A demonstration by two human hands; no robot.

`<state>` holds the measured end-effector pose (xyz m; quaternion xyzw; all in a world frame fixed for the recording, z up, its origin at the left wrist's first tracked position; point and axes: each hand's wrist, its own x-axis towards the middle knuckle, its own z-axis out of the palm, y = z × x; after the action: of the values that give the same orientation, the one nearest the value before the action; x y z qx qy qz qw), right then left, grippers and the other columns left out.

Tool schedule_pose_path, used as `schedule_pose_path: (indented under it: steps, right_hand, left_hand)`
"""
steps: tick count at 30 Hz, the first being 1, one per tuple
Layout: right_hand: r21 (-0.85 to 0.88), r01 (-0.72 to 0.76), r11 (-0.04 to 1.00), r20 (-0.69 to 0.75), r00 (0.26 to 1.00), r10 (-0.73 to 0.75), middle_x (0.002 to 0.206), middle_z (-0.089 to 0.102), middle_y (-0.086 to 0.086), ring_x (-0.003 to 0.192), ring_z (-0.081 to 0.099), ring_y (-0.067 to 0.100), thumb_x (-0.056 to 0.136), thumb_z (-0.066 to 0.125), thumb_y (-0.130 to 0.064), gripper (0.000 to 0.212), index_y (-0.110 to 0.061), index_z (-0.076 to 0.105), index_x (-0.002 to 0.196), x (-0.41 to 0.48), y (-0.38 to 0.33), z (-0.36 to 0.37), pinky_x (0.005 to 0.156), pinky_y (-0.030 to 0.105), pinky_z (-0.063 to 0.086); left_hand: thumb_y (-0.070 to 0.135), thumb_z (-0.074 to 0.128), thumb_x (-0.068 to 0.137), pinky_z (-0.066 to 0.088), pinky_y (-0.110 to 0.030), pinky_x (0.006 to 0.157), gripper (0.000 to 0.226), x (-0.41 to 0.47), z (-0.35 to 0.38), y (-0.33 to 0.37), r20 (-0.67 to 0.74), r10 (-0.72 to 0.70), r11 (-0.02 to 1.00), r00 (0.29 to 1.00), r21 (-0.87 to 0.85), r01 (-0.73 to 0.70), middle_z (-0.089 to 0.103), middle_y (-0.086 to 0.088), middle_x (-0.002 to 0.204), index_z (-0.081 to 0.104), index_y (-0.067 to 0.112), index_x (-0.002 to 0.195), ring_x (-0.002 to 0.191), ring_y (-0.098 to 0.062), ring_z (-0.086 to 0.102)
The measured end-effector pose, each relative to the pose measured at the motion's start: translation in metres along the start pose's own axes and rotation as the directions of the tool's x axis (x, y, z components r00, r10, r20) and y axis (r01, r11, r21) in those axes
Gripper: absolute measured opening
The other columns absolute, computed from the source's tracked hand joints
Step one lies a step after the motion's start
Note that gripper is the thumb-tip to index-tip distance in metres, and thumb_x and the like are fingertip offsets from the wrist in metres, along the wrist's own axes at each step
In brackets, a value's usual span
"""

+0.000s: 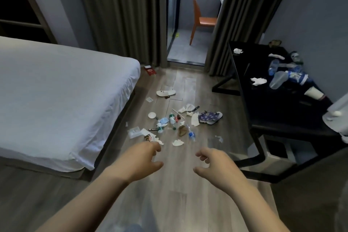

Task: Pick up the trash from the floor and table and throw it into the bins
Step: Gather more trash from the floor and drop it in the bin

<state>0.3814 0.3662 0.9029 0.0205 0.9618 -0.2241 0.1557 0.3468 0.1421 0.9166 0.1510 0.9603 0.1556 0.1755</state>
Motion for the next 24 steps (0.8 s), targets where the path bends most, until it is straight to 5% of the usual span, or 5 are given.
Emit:
schedule_pose_path:
  steps: [11, 16, 24]
  right_hand:
    - [0.015, -0.102, 0.995, 0.038, 0.994, 0.102, 0.115, 0.058, -0.011, 0.101, 0.055, 0.005, 0.082, 0.067, -0.04, 0.046, -0.032, 0.055, 0.126, 0.16, 0.008, -0.035, 0.083, 0.023, 0.047]
    - [0.023, -0.194, 0.981, 0.058, 0.98, 0.193, 0.113, 0.061, -0.013, 0.101, 0.057, 0.005, 0.079, 0.067, -0.042, 0.046, -0.033, 0.057, 0.123, 0.238, 0.002, -0.052, 0.079, 0.022, 0.045]
    - [0.086, -0.269, 0.959, 0.078, 0.962, 0.262, 0.118, 0.061, -0.011, 0.1, 0.055, 0.003, 0.082, 0.066, -0.039, 0.047, -0.031, 0.056, 0.128, 0.329, 0.018, -0.071, 0.075, 0.018, 0.038]
  left_hand:
    - [0.043, 0.058, 0.087, 0.048, -0.026, 0.087, 0.044, 0.185, -0.035, -0.037, 0.113, 0.028, 1.0, 0.993, 0.011, -0.029, 0.06, 0.005, 0.122, 0.053, 0.025, 0.126, 0.106, -0.013, 0.058]
    - [0.045, 0.057, 0.082, 0.045, -0.025, 0.077, 0.035, 0.272, -0.057, -0.063, 0.14, 0.05, 0.999, 0.989, 0.014, -0.052, 0.065, 0.006, 0.113, 0.059, 0.026, 0.111, 0.1, -0.013, 0.06]
    - [0.044, 0.059, 0.086, 0.042, -0.024, 0.077, 0.041, 0.388, -0.078, -0.066, 0.179, 0.097, 0.994, 0.979, 0.025, -0.103, 0.06, 0.007, 0.122, 0.054, 0.025, 0.123, 0.108, -0.014, 0.057]
